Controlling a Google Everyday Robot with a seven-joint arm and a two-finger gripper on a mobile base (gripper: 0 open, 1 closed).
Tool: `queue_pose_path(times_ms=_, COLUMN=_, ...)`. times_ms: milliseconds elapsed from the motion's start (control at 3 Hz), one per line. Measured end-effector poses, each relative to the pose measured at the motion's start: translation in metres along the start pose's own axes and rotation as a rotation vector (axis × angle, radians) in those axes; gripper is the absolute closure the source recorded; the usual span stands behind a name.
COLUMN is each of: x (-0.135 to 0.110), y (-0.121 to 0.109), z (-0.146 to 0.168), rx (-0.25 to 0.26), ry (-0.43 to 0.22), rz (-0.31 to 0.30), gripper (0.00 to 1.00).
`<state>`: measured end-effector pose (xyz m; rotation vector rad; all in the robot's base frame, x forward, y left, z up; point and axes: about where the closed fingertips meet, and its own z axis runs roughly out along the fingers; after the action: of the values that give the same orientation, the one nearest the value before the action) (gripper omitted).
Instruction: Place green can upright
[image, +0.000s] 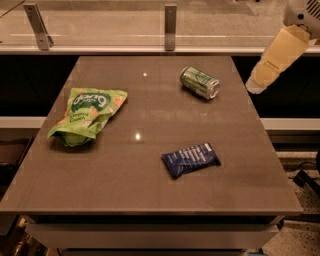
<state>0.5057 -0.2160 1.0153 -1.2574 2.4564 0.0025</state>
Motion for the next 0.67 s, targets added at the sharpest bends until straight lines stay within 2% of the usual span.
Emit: queue_pose_path(times_ms=667, x=-0.016, y=-0.024, z=0.022, rx=0.06, ry=0.104, rz=0.16, gripper=0.0)
